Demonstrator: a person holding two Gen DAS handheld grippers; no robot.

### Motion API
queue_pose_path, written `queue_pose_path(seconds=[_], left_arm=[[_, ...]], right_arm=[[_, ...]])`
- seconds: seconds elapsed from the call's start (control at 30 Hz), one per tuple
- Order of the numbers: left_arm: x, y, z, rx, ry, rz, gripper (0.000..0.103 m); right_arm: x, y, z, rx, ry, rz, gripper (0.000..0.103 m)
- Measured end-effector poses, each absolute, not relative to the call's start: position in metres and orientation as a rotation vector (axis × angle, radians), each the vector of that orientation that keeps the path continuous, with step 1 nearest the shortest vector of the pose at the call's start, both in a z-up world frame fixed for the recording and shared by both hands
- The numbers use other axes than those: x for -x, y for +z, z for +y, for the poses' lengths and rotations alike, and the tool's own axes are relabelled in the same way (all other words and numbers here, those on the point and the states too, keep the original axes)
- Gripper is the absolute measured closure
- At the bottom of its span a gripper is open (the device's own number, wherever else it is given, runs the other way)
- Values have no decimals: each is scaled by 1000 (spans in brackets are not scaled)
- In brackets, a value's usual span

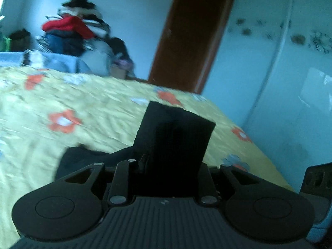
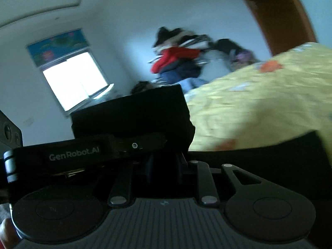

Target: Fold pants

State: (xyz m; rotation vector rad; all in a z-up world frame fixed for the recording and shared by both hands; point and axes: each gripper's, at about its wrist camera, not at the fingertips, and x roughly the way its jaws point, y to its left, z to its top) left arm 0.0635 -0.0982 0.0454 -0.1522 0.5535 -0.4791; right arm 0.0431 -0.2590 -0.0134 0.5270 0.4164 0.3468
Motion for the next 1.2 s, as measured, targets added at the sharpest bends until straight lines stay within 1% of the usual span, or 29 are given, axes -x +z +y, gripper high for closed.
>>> queue_pose_path(seconds=[0.2, 0.3, 0.33, 0.4, 0.43, 0.47, 0.53, 0.57, 0.6, 0.63, 0.67, 0.73, 0.77, 0.8, 0.83, 0.87, 0.9, 1.0, 1.07, 1.1, 1.17, 1.2], left_arm=[[-76, 19, -148, 136, -534, 612, 79], [-83, 7, -166, 120, -541, 641, 76], [-85, 2, -170, 117, -550, 648, 68], [-86, -5, -178, 121, -578, 658, 58], [-82, -6, -182, 120, -589, 669, 48], [-79, -6, -182, 123, -606, 680, 41], [-74, -1, -180, 143, -660, 701, 35], [-71, 3, -176, 161, -695, 704, 29], [-69, 9, -168, 192, -736, 698, 26], [-68, 15, -158, 221, -761, 685, 19], [-67, 20, -148, 245, -773, 663, 11], [-71, 29, -123, 261, -735, 597, 2], [-76, 32, -111, 252, -685, 570, 2], [-84, 33, -97, 224, -607, 548, 2], [-94, 33, -88, 190, -528, 550, 2], [-105, 32, -81, 155, -451, 569, 4], [-121, 28, -74, 115, -366, 606, 5], [-153, 12, -57, 69, -263, 699, 8], [-164, 1, -54, 51, -243, 741, 10], [-168, -6, -54, 37, -232, 756, 10], [-171, -15, -58, 21, -229, 765, 10], [-172, -20, -59, 13, -224, 764, 10]], right_arm=[[-38, -30, -303, -533, 244, 463, 81], [-32, -36, -317, -513, 186, 499, 81], [-27, -39, -325, -503, 168, 511, 80], [-23, -42, -334, -500, 141, 522, 80], [-20, -44, -340, -498, 125, 527, 80], [-12, -44, -347, -493, 104, 530, 80], [4, -45, -361, -475, 42, 521, 80], [9, -44, -367, -470, 2, 518, 79], [13, -43, -375, -472, -49, 506, 79], [19, -41, -383, -481, -103, 479, 79], [25, -37, -389, -509, -127, 441, 79], [26, -33, -402, -616, -89, 374, 79], [22, -32, -406, -672, -47, 355, 78], [15, -31, -408, -708, -4, 353, 66], [6, -30, -407, -723, 25, 364, 44], [-3, -30, -403, -723, 48, 376, 33], [-3, -30, -403, -723, 48, 376, 27], [-37, -30, -378, -651, 123, 443, 27], [-59, -37, -367, -593, 136, 515, 30], [-67, -41, -362, -579, 140, 549, 36], [-76, -44, -352, -514, 141, 590, 61], [-77, -42, -346, -449, 123, 599, 68]])
